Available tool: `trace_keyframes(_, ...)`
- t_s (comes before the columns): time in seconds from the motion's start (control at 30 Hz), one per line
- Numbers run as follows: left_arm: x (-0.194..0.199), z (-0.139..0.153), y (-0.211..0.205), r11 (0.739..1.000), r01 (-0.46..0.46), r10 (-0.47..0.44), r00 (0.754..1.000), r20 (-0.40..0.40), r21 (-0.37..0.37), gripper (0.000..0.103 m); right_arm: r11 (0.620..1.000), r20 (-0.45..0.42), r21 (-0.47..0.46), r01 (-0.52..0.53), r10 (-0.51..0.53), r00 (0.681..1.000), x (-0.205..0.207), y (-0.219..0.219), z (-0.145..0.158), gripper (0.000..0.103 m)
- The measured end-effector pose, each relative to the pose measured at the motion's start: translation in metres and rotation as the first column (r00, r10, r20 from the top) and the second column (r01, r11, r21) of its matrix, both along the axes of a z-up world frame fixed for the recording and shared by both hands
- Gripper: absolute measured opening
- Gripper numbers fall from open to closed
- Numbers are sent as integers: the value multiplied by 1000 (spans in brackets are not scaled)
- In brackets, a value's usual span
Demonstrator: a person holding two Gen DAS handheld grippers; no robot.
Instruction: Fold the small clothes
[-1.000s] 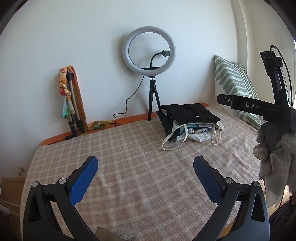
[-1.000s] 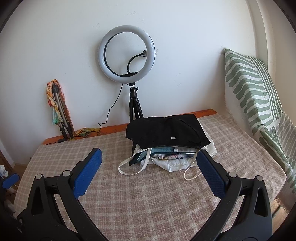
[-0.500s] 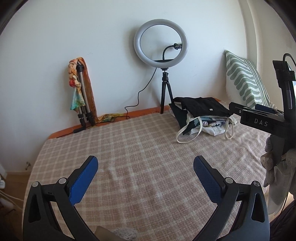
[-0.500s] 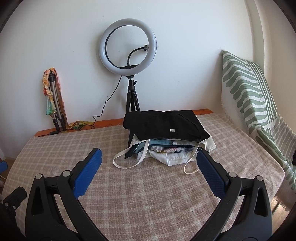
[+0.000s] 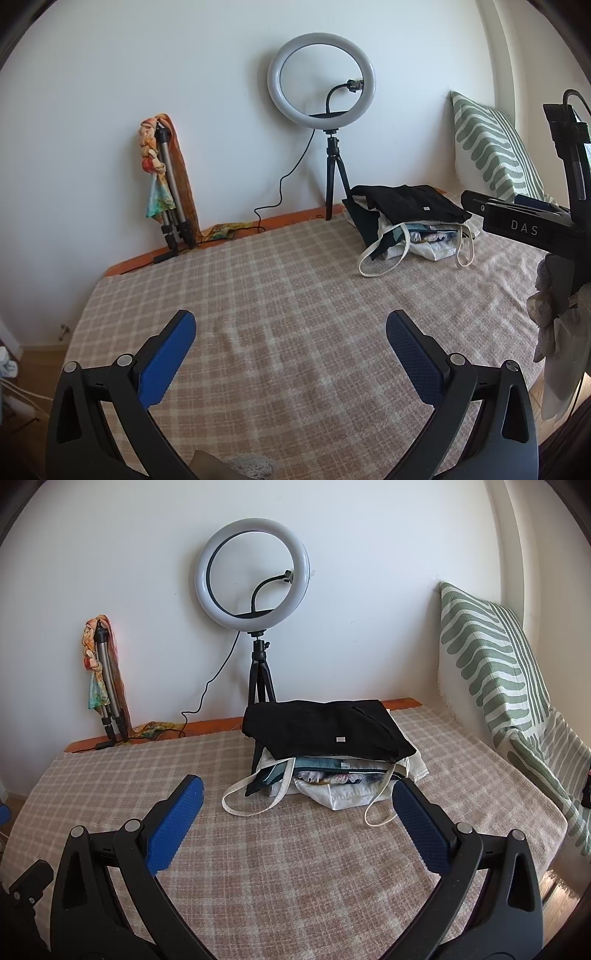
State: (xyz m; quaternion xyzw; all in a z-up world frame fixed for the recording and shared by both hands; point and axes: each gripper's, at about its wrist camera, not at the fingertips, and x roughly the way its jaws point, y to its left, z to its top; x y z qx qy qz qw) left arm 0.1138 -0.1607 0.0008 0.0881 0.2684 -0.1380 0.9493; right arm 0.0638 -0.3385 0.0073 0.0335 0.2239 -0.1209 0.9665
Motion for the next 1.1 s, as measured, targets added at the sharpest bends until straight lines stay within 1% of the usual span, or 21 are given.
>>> trace_keyframes(0.3, -1, -2, -2, 1000, 7, -7, 1000, -3, 8, 102, 1000, 1, 3, -3, 3, 1000, -1, -1, -1, 103)
trace_keyframes(1.1, 0, 1, 3, 1000, 2, -2, 1000, -8, -11, 102, 999, -17, 32, -10, 11, 1000, 5, 3, -7, 103)
